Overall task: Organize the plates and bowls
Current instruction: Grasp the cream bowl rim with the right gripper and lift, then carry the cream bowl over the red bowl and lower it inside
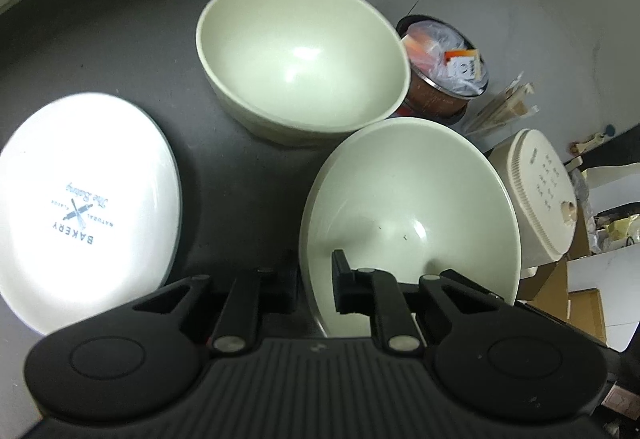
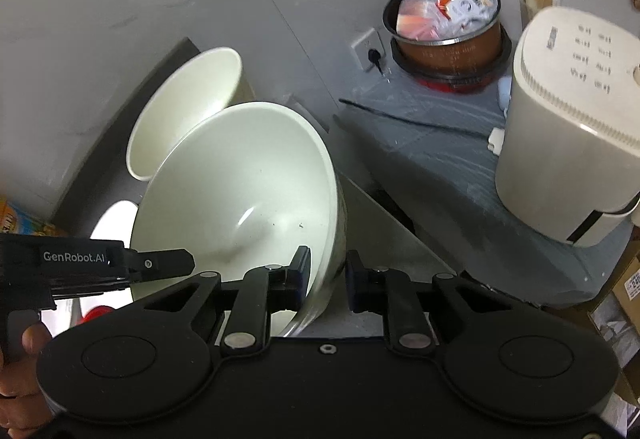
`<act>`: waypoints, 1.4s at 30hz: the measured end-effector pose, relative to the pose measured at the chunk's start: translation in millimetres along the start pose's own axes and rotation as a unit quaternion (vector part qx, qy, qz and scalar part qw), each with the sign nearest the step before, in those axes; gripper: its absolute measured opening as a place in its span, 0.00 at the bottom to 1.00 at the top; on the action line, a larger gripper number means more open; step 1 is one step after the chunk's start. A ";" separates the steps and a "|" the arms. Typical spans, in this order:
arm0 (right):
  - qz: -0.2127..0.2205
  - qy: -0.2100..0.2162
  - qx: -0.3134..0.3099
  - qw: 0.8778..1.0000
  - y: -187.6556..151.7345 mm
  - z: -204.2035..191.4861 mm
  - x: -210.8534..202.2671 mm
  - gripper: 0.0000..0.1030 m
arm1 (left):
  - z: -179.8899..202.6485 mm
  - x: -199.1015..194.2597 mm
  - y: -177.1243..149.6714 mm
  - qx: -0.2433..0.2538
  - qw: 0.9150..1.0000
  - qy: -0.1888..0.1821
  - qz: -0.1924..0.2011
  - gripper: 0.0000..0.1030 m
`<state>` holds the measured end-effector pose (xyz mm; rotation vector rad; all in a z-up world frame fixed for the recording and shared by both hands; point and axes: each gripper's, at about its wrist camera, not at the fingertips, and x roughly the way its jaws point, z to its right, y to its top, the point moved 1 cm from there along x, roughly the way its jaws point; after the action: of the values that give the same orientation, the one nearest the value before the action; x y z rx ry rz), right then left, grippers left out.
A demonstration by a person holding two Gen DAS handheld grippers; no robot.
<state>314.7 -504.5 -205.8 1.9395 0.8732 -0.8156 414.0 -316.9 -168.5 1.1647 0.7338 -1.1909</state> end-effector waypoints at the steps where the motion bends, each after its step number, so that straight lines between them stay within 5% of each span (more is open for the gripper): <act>1: 0.004 0.000 -0.001 1.000 0.8 -2.7 -3.9 0.18 | -0.9 -3.7 0.0 -0.001 1.000 -0.002 0.002 0.14; 24: 0.050 0.022 -0.056 0.997 -5.5 -52.5 -58.4 0.19 | -22.9 -87.4 -17.9 -0.027 0.998 -0.021 0.061 0.15; 42: 0.017 0.061 -0.109 0.992 -41.9 -97.2 -71.9 0.19 | -68.6 -139.2 -71.7 -0.082 0.993 0.010 0.085 0.15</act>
<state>262.1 -421.6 -123.7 1.8194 0.9580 -0.5599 317.8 -205.2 -82.1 1.0806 0.7178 -0.9598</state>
